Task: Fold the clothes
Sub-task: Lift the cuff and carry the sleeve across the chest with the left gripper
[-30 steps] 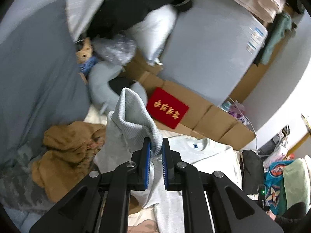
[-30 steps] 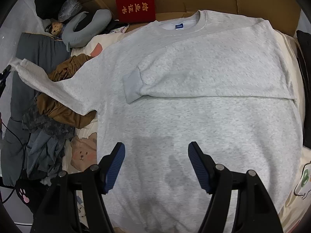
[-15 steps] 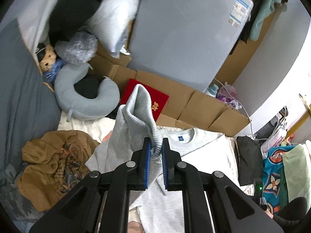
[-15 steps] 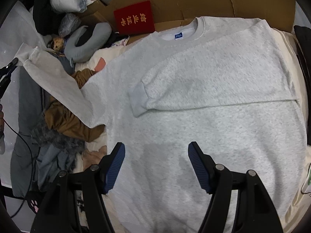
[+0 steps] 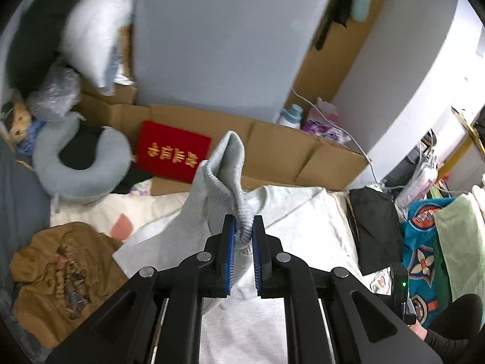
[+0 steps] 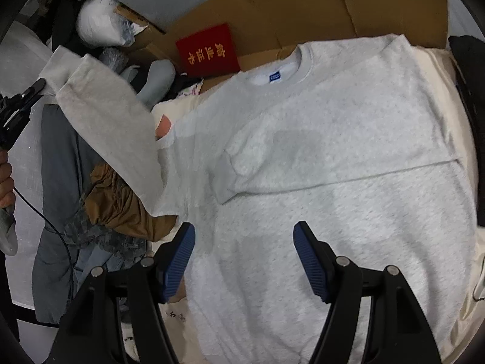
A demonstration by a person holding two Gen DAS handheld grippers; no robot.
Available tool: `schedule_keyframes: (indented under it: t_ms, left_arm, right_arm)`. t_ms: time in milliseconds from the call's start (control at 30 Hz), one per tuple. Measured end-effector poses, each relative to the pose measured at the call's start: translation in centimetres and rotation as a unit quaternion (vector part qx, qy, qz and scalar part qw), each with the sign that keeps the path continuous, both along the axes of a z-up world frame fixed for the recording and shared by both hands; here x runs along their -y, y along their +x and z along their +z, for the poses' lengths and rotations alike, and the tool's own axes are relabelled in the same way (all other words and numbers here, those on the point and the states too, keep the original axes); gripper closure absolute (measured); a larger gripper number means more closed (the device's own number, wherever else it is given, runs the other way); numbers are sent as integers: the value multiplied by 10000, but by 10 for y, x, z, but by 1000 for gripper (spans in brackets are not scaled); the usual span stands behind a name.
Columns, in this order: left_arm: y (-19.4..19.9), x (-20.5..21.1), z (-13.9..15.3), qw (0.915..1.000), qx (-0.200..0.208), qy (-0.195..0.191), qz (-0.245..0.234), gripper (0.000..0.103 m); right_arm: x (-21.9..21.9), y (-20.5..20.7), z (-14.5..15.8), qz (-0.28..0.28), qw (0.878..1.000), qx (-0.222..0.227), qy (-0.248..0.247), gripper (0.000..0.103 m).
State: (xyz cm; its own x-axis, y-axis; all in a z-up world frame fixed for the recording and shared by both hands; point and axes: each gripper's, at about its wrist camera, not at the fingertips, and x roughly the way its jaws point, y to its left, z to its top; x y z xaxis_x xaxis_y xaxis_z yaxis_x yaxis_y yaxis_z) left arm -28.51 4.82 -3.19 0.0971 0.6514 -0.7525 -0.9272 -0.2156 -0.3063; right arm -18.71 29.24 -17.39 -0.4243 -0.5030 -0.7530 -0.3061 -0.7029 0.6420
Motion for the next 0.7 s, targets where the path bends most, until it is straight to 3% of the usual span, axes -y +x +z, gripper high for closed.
schedule_keyframes:
  t_ms: [700]
  left_arm:
    - [107,-74,-55,9920,444,-251,-1153,94]
  right_arm:
    - [-31,6,-11,-461,9987,198,13,37]
